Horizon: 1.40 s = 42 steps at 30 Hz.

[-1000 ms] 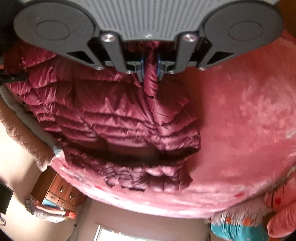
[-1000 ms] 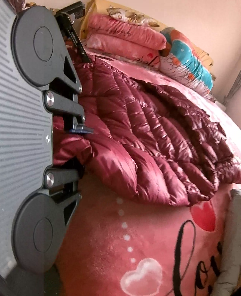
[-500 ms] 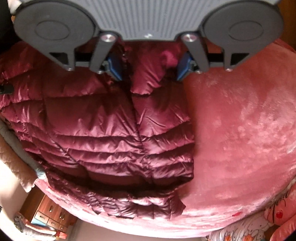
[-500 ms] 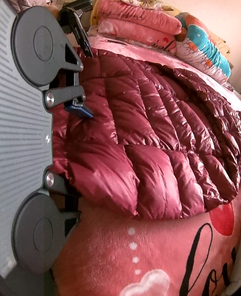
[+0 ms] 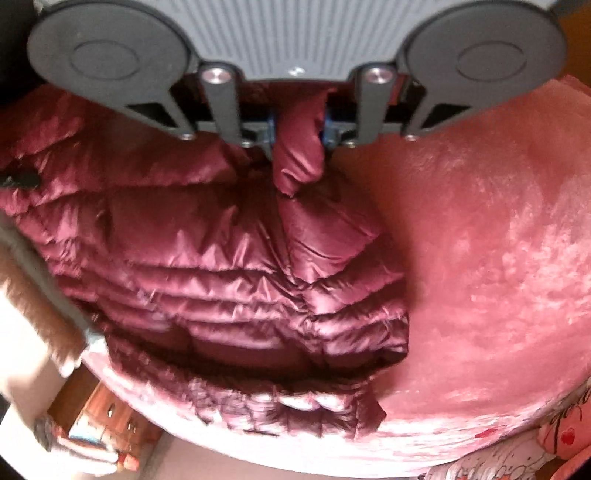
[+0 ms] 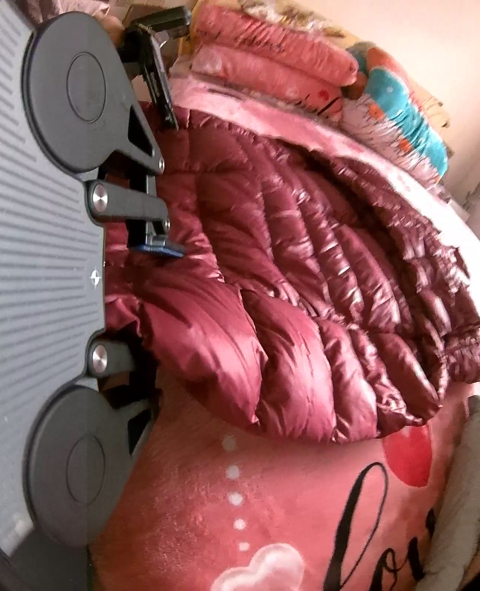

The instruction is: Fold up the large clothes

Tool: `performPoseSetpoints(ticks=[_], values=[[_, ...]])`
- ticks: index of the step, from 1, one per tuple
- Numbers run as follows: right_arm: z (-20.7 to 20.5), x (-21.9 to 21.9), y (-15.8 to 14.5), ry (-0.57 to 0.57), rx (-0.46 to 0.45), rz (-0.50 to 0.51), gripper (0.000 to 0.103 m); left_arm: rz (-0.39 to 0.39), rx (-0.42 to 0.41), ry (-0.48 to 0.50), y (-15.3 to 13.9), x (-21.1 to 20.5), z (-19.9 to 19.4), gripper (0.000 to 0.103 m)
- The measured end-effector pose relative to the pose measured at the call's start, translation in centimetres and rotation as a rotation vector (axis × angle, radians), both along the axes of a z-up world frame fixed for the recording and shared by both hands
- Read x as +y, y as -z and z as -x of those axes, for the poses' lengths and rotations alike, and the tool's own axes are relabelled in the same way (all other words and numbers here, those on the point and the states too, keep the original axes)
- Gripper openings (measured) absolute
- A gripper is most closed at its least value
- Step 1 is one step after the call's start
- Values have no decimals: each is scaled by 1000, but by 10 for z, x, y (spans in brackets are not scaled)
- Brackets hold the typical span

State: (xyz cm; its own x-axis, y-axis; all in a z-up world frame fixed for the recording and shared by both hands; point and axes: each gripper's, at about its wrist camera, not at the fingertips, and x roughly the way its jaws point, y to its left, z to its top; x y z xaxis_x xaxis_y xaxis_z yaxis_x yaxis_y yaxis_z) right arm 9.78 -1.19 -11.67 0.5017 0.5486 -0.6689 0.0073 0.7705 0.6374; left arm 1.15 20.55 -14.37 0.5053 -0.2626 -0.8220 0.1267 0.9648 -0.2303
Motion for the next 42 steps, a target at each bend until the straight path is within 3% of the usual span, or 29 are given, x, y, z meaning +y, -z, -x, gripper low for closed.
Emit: performPoseSetpoints(ticks=[3, 11, 16, 20, 26, 34, 37, 40, 42], values=[[5, -9, -7, 14, -30, -74, 24, 41, -33, -7, -16, 4, 3, 13], [4, -34, -26, 59, -133, -333, 22, 318, -156, -106, -69, 40, -6, 11], [-13, -50, -51, 93, -247, -422, 22, 448, -215, -153, -95, 49, -37, 11], [-41, -64, -71, 123, -333, -467, 22, 452, -246, -192, -107, 48, -75, 11], [-108, -73, -91, 165, -410, -438, 22, 474, -223, -257, -103, 53, -140, 11], [-198, -76, -80, 189, -357, -383, 25, 492, -132, -379, -75, 58, -214, 16], [-230, -73, -69, 218, -322, -343, 27, 527, -113, -434, -64, 66, -230, 29], [-249, -73, -55, 258, -279, -346, 39, 518, -152, -456, -65, 72, -238, 44], [-257, -77, -48, 287, -271, -366, 62, 518, -199, -478, -67, 80, -238, 50]])
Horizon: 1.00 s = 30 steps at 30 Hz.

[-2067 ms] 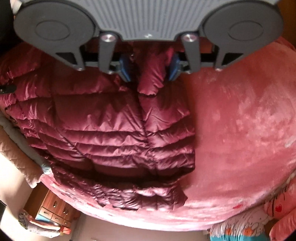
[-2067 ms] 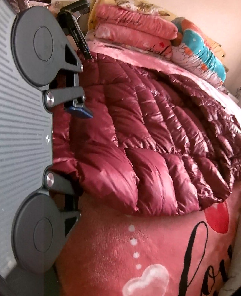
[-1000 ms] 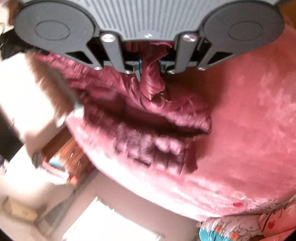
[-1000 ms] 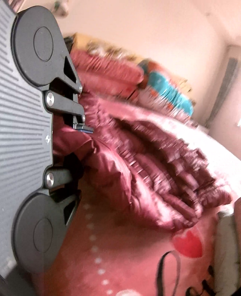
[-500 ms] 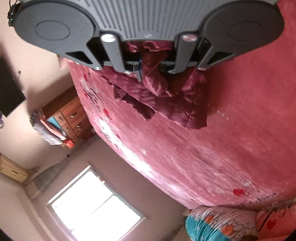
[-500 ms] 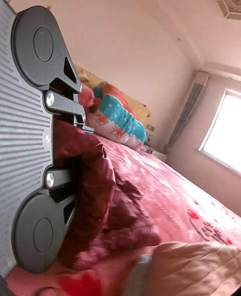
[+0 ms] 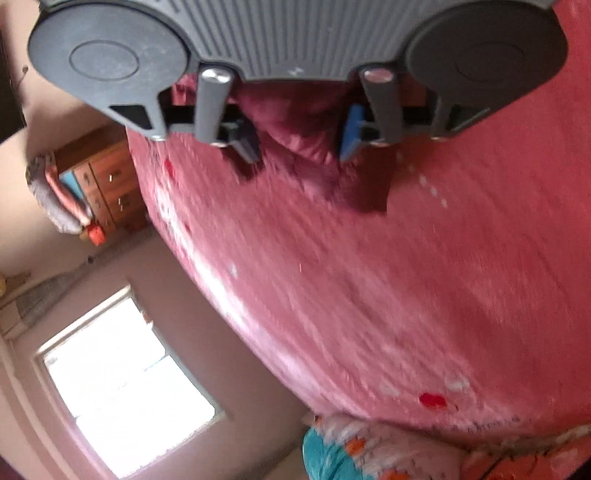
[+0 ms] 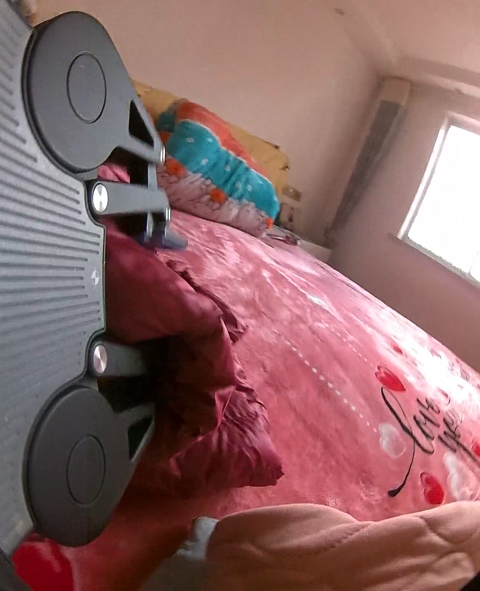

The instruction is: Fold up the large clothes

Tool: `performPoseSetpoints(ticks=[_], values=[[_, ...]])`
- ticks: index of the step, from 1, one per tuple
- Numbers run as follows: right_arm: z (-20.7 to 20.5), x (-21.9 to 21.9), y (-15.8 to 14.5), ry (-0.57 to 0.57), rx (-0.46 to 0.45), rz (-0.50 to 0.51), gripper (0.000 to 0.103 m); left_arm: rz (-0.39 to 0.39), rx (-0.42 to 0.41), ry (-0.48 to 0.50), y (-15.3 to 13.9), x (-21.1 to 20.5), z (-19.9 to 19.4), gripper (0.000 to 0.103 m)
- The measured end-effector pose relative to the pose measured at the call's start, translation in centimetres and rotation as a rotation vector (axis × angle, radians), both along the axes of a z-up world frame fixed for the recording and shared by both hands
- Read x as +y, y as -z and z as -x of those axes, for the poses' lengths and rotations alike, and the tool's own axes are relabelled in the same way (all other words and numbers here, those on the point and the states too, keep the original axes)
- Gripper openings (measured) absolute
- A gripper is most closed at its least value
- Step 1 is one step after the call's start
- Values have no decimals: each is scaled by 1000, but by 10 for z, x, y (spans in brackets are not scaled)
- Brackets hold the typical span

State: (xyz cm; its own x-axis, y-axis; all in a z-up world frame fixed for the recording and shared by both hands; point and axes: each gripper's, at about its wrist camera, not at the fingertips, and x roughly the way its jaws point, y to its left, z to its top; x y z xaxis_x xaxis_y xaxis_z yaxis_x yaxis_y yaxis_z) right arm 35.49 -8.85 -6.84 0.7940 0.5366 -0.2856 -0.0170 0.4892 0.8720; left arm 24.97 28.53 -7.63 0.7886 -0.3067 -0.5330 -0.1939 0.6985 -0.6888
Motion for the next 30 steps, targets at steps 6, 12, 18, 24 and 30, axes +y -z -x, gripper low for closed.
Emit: performPoseSetpoints(ticks=[6, 12, 18, 24, 30], values=[[-12, -6, -3, 82, -22, -21, 103, -95, -56, -41, -12, 15, 5, 53], [0, -11, -30, 127, -134, 2, 103, -222, -72, 28, -8, 6, 22, 54], [57, 0, -39, 143, -137, 259, 103, -303, -39, 126, 21, -9, 50, 55], [107, 19, 12, 132, 6, 452, 103, -294, 1, 162, 53, -23, 58, 63], [114, 22, 49, 132, 83, 407, 103, -275, -23, 157, 62, -37, 46, 73]])
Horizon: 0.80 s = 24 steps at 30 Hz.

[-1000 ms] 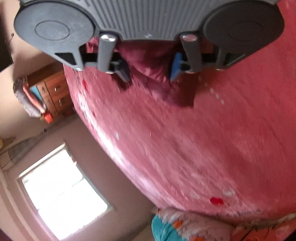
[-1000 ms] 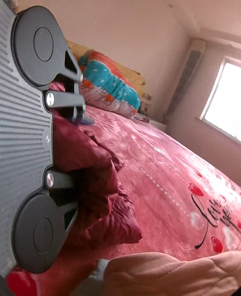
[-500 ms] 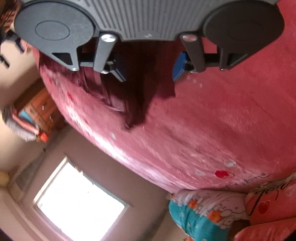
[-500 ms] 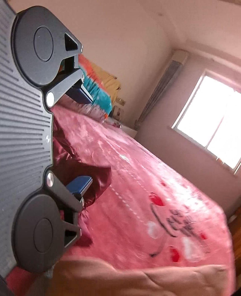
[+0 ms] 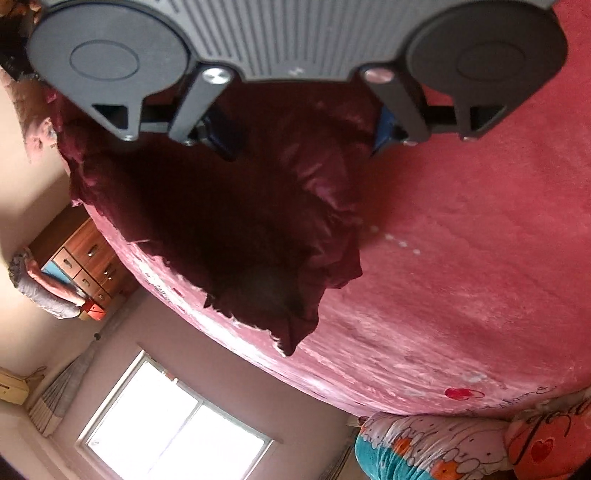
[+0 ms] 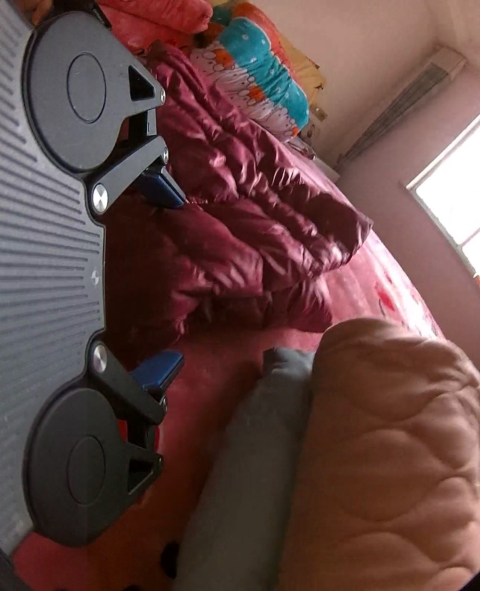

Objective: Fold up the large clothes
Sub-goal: 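Lower the folded hem onto the jacket with both grippers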

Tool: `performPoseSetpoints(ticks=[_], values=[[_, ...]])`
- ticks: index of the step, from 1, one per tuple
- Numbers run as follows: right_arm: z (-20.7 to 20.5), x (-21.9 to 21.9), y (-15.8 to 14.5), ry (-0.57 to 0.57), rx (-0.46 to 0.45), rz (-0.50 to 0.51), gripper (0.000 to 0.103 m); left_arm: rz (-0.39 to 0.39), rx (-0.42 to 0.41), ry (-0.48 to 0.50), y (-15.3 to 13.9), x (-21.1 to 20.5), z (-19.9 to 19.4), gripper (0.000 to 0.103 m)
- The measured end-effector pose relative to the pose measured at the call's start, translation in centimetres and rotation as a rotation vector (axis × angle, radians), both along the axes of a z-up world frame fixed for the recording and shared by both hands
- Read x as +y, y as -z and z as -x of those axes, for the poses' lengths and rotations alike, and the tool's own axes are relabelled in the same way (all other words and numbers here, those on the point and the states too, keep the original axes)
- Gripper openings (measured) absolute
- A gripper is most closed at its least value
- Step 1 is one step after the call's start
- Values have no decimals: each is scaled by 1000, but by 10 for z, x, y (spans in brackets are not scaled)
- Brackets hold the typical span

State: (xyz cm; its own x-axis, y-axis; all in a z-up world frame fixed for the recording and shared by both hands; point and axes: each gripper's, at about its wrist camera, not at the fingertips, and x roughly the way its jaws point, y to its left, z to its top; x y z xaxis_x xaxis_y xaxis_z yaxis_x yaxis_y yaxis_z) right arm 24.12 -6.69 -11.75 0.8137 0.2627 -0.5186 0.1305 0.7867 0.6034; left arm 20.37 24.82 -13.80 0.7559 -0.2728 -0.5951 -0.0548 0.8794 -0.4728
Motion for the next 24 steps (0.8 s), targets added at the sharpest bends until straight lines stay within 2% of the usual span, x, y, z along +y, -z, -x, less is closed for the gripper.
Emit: performPoseSetpoints(ticks=[2, 5, 7, 11, 14, 16, 17, 18, 19, 21, 24], values=[[-6, -3, 6, 0, -2, -41, 103, -4, 1, -3, 7, -2, -5, 75], [-16, -7, 23, 5, 27, -108, 103, -8, 7, -2, 16, -9, -11, 83], [-21, -7, 38, 0, 9, -134, 103, 1, 11, 0, 23, -14, -14, 90], [-26, -9, 46, -4, -25, -226, 103, 61, 47, -16, 34, -22, -20, 90], [-29, -6, 48, -3, -27, -226, 103, 65, 53, -27, 34, -28, -19, 71], [-25, -6, 47, 9, -17, -243, 83, 57, 53, -31, 29, -30, -15, 48], [-22, -7, 48, 19, -7, -270, 69, 54, 50, -32, 26, -30, -12, 42], [-18, -8, 48, 29, -1, -299, 60, 56, 47, -35, 23, -31, -10, 33], [-15, -8, 48, 35, 1, -314, 57, 58, 47, -41, 20, -31, -7, 27], [-9, -6, 44, 42, 7, -310, 47, 56, 45, -48, 14, -31, -1, 22], [2, 1, 30, 38, 16, -263, 41, 40, 40, -52, 3, -30, 13, 19]])
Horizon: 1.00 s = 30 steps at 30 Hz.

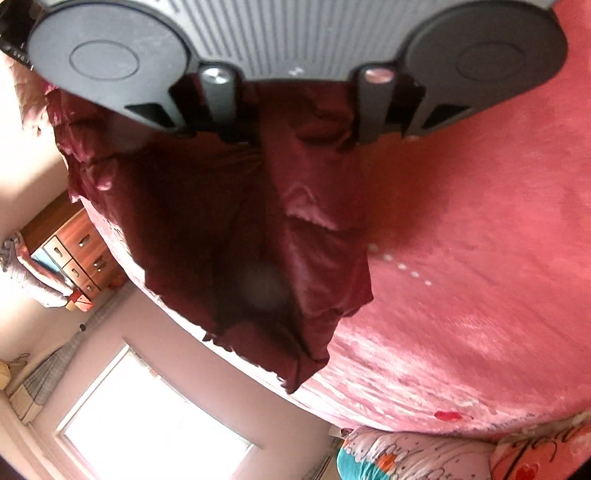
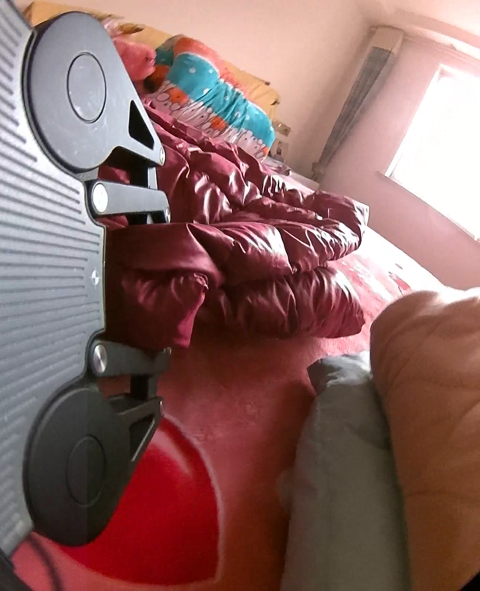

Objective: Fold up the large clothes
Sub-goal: 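Lower the folded hem onto the jacket with both grippers, then open both grippers and smooth the folded maroon jacket flat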

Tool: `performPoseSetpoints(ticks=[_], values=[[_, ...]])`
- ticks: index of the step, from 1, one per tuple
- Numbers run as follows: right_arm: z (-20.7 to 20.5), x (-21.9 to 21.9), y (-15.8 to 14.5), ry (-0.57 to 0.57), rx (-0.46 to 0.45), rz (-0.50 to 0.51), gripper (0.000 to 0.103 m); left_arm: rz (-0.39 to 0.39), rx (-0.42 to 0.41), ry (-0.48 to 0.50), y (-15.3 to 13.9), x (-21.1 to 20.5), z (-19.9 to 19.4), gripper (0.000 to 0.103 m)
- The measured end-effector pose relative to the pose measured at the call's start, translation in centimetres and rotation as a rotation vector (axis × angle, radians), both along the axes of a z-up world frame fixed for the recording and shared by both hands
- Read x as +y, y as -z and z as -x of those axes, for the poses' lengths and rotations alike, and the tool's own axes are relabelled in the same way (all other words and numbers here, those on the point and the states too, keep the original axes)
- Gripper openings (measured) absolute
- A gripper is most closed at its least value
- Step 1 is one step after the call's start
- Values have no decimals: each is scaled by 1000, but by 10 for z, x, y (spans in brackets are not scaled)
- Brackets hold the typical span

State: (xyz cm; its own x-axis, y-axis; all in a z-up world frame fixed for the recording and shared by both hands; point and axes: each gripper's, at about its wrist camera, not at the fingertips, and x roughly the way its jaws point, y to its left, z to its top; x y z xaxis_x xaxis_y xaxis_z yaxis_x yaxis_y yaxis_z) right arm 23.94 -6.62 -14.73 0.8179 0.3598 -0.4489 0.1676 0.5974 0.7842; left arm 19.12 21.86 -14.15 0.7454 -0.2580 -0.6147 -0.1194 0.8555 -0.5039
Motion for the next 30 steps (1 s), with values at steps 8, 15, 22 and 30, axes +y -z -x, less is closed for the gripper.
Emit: performPoseSetpoints(ticks=[8, 15, 22, 30], values=[[52, 17, -32, -31, 46, 73, 38, 14, 65, 2, -19, 11, 63, 18], [132, 20, -41, -39, 98, 98, 40, 20, 126, 25, -23, 15, 129, 21], [134, 25, -44, -15, 140, 145, 69, -87, 71, 19, -36, 10, 147, 35], [161, 21, -78, 130, 38, 340, 93, -288, -56, 3, -84, 9, 169, 57]])
